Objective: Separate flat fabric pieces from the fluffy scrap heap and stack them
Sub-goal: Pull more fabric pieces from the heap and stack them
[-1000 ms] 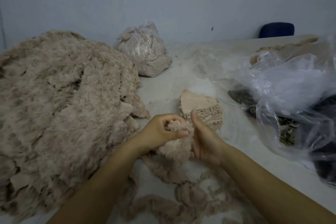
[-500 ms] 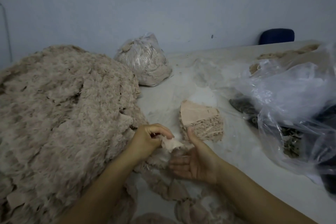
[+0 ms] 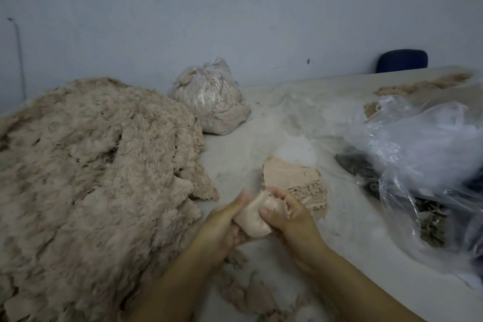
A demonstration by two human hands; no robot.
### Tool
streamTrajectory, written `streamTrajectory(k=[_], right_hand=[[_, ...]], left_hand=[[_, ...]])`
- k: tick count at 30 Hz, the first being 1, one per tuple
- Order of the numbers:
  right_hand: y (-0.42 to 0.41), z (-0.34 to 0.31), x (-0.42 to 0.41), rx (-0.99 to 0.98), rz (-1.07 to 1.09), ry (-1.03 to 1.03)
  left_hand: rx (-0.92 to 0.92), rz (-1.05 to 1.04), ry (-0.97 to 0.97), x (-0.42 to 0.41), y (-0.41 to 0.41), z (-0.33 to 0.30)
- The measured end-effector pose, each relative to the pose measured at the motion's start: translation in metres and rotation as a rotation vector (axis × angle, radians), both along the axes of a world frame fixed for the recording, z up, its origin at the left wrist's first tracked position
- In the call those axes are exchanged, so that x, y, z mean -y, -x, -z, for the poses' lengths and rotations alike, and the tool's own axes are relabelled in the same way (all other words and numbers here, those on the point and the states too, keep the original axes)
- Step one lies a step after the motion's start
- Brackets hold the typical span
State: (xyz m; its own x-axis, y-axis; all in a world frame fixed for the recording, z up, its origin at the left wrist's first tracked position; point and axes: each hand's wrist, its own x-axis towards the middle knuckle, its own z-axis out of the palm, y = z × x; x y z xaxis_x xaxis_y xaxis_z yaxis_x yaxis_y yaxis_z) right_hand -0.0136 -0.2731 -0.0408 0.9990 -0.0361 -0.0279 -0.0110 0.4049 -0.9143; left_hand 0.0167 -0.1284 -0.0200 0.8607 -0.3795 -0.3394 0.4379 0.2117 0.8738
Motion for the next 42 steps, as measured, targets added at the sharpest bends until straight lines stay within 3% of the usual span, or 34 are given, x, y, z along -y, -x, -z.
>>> streamTrajectory(k=[5,7,14,19,25,27,30,33,36,42], right_hand=[[-0.001,0.003,0.006,-0.022,0.093,0.091],[-0.008,0.002,0.008,-0.026,0.224,0.146],[-0.065,-0.027,0.055,0.043,0.618,0.621],[-0.092,-0.024,0.082,-0.105,0.632,0.895],[-0.090,-0.002,0.096,-0.259,0.602,1.056],[-0.088,0.001,0.097,-0.251,0.571,1.153],[-0.092,-0.004,0.091,-0.121,0.570,1.271],[-0.099,-0.009,0.082,-0.096,0.340,1.283],[-0.089,0.000,0.080,-0.173,0.143,1.175],[-0.058,0.017,0.070,-0.084,0.165,1.148]], left_hand=[[0.326,-0.359,-0.169,0.008,-0.010,0.001],[0.433,-0.394,-0.277,0.010,-0.014,-0.001],[0.751,-0.406,-0.630,0.048,-0.063,-0.015],[0.742,-0.300,-0.930,0.080,-0.094,-0.003],[0.669,-0.167,-1.131,0.096,-0.101,0.021],[0.592,-0.179,-1.084,0.098,-0.101,0.023],[0.333,-0.285,-0.800,0.104,-0.104,0.021],[0.113,-0.271,-0.575,0.105,-0.105,0.016],[0.152,-0.183,-0.520,0.101,-0.094,0.020],[0.197,-0.172,-0.523,0.081,-0.060,0.031]])
